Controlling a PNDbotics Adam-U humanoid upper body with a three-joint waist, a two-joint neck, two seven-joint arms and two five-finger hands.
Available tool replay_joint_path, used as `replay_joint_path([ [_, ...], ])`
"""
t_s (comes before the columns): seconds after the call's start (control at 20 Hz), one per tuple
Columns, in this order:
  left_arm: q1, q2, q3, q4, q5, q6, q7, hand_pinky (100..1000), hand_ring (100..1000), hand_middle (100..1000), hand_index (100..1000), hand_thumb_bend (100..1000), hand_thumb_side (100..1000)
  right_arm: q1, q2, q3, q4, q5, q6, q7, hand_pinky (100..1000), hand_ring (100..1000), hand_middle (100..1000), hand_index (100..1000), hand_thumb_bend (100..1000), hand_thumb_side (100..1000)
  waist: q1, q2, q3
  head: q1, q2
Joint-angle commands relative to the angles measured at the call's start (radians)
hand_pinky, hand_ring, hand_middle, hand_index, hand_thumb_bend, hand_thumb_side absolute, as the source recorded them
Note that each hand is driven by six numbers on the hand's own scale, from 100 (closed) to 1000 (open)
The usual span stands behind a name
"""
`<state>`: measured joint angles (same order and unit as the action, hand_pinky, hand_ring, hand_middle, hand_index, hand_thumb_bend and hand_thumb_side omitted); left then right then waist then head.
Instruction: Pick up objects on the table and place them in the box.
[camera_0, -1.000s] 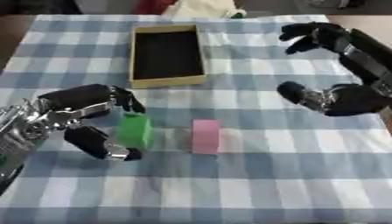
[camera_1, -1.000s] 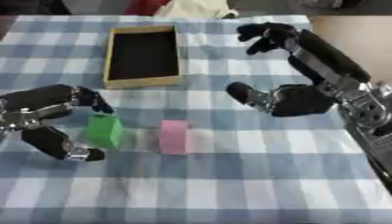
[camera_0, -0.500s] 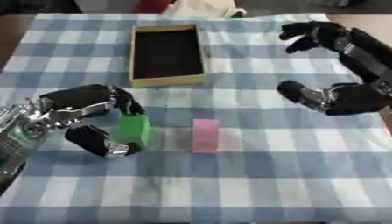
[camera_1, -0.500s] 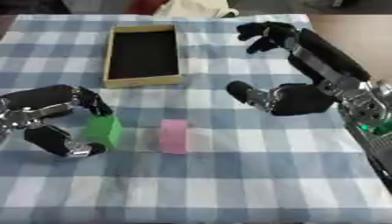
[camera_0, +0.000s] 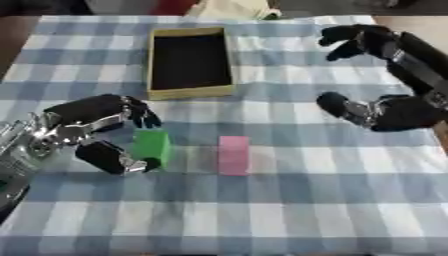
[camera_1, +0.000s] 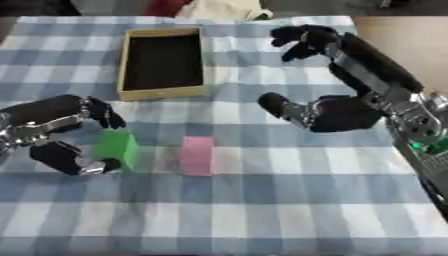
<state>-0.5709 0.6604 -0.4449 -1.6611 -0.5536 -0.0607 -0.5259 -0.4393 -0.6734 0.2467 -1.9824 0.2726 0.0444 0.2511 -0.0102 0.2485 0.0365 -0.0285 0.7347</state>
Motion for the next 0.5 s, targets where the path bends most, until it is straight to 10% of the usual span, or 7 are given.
replay_joint_path([
  [0.05,-0.016,0.016,0.011,-0.008,-0.014,-0.007,-0.008,801,756,731,855,477,564,-0.009,-0.015,-0.010,-0.018,0.007,-0.001,0.002,814,774,833,952,463,686,0.001,-0.014,-0.001,0.001,0.004],
  [0.5,-0.019,0.021,0.003,-0.004,-0.021,-0.030,-0.045,815,772,745,859,489,554,-0.009,-0.015,-0.009,-0.018,0.007,0.000,0.006,815,774,833,952,461,687,0.002,-0.012,-0.002,0.001,0.009],
])
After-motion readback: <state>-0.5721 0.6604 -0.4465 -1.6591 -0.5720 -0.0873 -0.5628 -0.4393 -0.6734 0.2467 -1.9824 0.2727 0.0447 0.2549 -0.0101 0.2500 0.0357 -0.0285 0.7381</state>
